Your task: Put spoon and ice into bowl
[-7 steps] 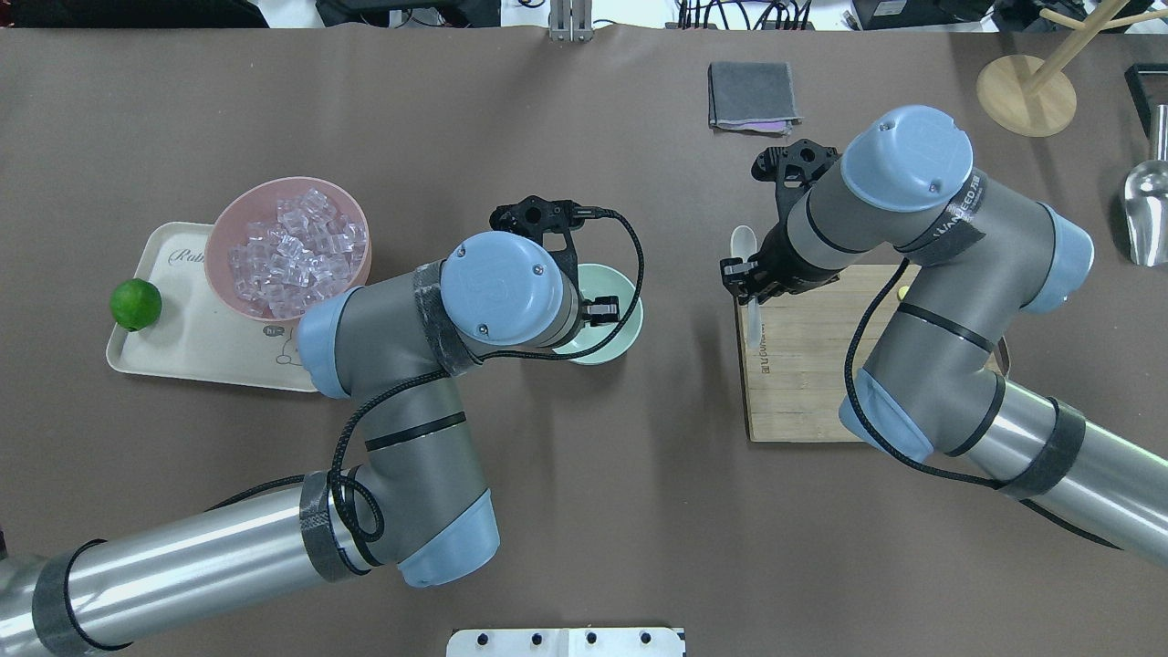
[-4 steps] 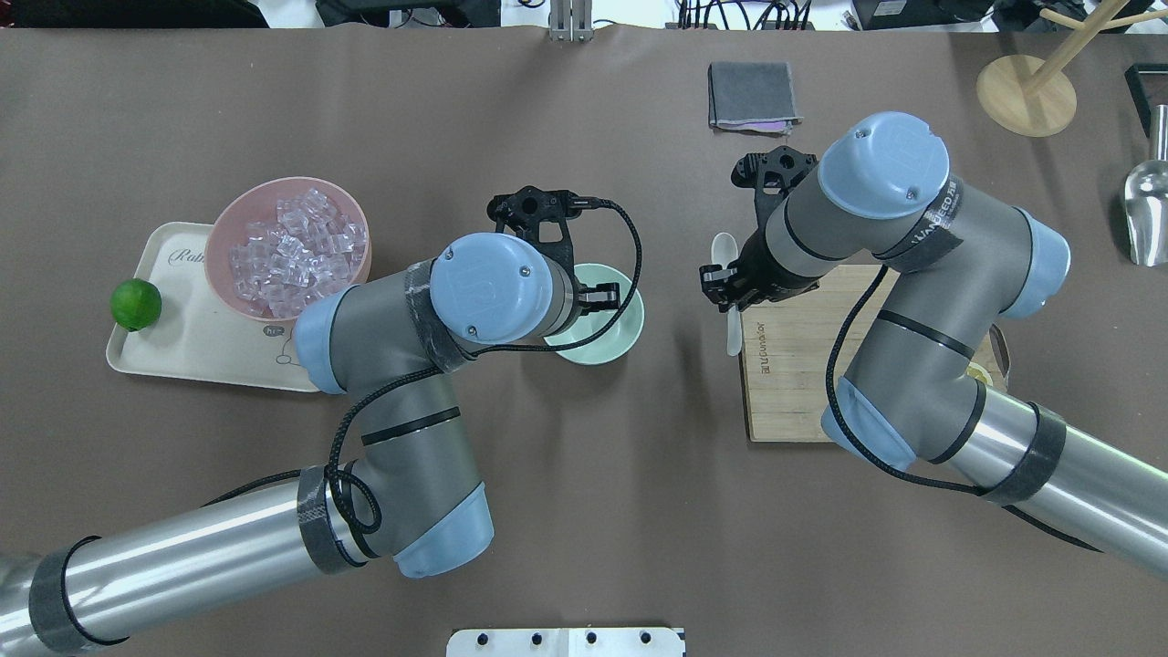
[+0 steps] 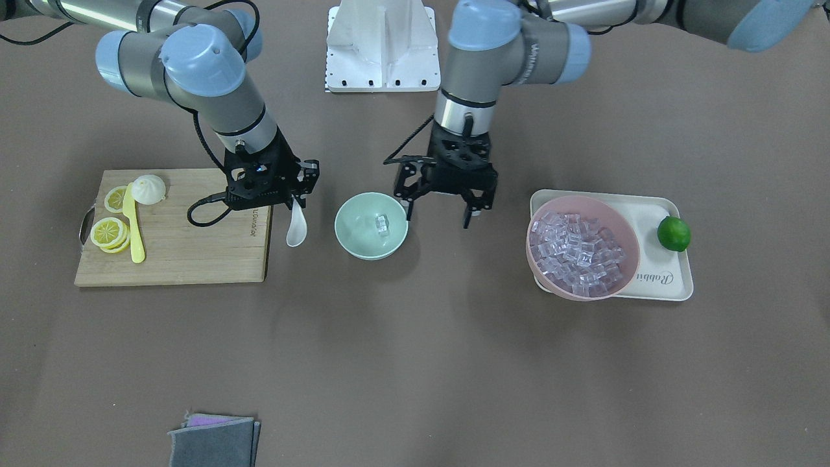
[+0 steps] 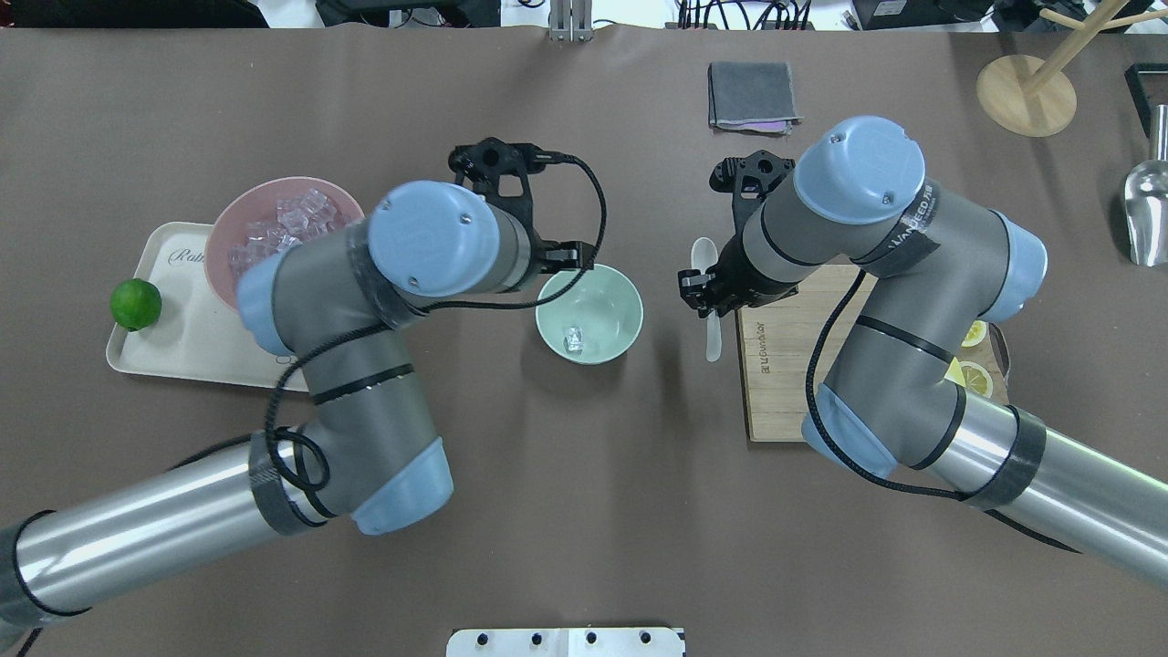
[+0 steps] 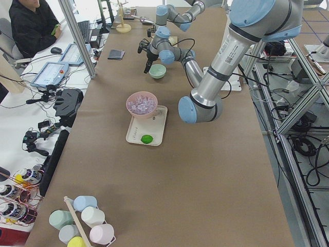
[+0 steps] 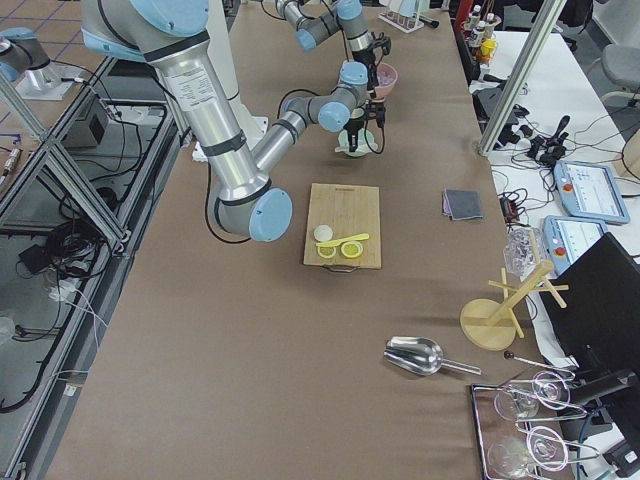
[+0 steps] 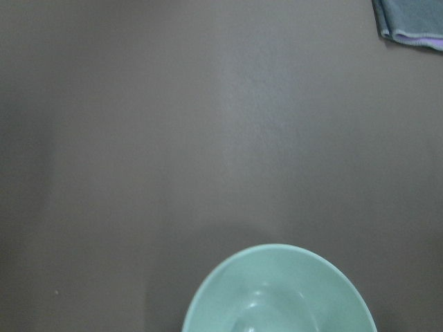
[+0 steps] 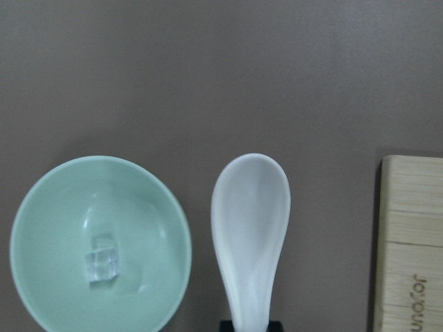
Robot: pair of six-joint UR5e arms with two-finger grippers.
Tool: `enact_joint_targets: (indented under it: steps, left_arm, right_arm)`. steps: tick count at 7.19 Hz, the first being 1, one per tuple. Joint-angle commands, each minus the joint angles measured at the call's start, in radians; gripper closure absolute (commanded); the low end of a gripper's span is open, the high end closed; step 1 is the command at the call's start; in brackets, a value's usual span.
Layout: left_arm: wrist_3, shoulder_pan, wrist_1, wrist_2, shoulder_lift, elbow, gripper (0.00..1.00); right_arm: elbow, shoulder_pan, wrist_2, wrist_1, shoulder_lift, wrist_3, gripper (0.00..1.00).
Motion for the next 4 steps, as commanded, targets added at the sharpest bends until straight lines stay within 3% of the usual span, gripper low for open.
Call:
enact_joint_targets:
  steps: [1, 3, 4]
  left_arm:
    - [0.309, -0.189, -0.009, -0.107, 0.175, -0.059, 0.01]
    - [0.46, -0.351, -0.017, -0.112, 0.248, -0.06, 0.01]
    - [0.523, -0.42, -0.02, -0.166, 0.264, -0.04, 0.01]
  right_arm:
    - [-0.056, -0.029, -0.006, -0.031, 0.085, 0.0, 1.0]
    - [-0.133, -0.072, -0.033, -0.031, 0.148, 0.0, 1.0]
    - [-0.145, -0.092, -0.046, -0.031, 0.165, 0.0, 1.0]
